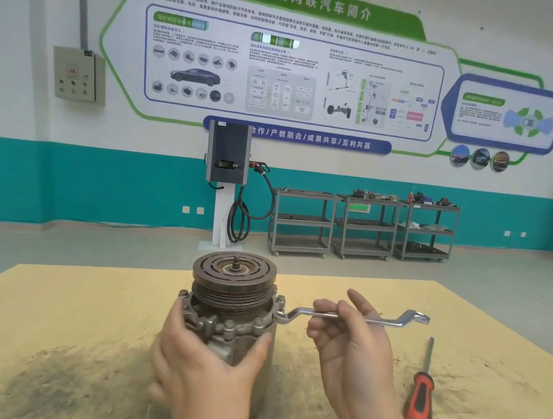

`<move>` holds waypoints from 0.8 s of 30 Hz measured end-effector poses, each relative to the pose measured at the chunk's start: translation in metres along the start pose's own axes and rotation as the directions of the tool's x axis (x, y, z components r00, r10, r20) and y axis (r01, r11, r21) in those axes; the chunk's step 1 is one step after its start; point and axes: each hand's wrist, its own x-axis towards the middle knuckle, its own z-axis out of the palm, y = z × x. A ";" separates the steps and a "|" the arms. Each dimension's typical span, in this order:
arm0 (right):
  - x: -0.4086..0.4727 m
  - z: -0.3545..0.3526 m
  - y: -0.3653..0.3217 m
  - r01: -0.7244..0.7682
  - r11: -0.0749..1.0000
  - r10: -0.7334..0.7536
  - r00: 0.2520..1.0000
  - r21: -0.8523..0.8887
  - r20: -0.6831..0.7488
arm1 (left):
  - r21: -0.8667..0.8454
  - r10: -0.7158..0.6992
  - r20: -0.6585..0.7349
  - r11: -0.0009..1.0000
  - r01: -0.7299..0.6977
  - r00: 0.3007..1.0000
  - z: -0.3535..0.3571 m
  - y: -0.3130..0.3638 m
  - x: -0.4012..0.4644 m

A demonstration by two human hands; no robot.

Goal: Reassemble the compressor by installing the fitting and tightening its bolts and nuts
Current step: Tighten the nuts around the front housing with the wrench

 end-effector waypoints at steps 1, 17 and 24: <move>0.000 -0.003 0.003 0.004 1.000 -0.004 1.000 0.007 -0.007 | 0.037 0.004 -0.009 0.999 -0.004 1.000 0.002 0.006 -0.007; 0.048 0.002 0.002 -0.115 0.989 0.116 0.993 -0.092 0.015 | -0.290 0.045 0.500 0.950 0.118 0.865 -0.019 -0.050 0.072; 0.037 -0.005 0.024 -0.045 0.997 0.051 0.994 0.069 -0.092 | -0.309 0.056 0.444 0.946 0.095 0.894 -0.021 -0.050 0.057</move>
